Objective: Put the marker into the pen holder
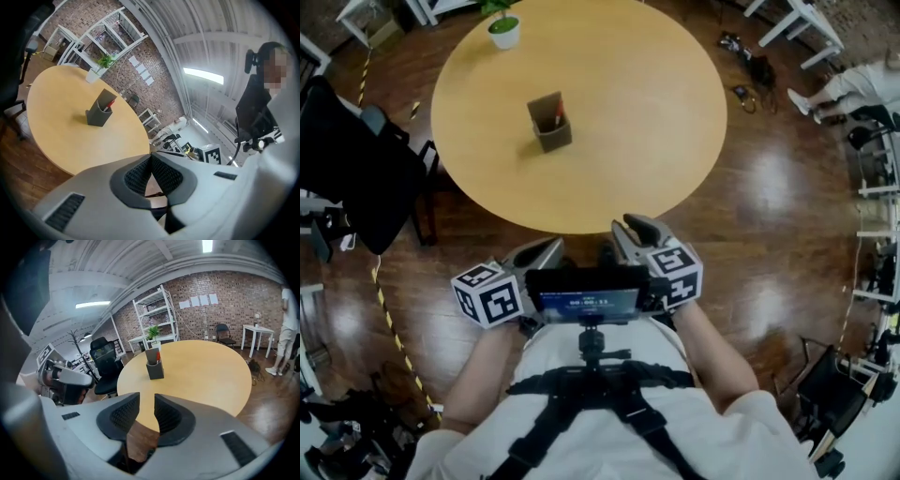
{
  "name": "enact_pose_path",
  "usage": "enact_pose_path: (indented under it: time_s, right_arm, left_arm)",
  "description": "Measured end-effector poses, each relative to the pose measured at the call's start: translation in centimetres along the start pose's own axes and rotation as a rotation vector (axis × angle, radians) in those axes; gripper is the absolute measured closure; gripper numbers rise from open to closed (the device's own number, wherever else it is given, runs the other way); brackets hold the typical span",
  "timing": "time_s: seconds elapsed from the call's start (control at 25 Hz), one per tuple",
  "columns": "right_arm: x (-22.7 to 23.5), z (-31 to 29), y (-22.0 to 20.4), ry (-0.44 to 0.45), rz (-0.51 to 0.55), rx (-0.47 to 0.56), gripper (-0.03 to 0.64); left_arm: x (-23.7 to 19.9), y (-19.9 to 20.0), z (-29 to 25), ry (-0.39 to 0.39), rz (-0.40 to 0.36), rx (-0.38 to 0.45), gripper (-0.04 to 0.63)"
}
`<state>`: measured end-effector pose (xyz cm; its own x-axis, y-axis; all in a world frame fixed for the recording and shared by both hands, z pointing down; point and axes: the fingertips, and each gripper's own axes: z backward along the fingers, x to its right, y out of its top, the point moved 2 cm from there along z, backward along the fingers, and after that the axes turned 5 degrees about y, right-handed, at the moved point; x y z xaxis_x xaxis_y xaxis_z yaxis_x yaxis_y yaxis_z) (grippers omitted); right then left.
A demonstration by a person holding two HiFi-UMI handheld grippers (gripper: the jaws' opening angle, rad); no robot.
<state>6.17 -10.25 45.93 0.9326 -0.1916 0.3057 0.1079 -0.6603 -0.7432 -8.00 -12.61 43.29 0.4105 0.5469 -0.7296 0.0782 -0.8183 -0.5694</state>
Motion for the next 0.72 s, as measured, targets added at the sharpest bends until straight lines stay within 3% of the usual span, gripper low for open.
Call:
enact_pose_path:
  time_s: [0.28, 0.72]
  right_arm:
    - [0.5, 2.9, -5.0, -0.011, -0.057, -0.054, 0.509]
    - [1.1, 8.5, -9.6, 0.064, -0.004, -0.047, 0.509]
  left_arm:
    - [2.2, -3.7, -0.8, -0.018, 0.003, -0.046, 0.598]
    - [7.7, -9.5, -1.6, 0.034, -0.026, 0.013, 0.598]
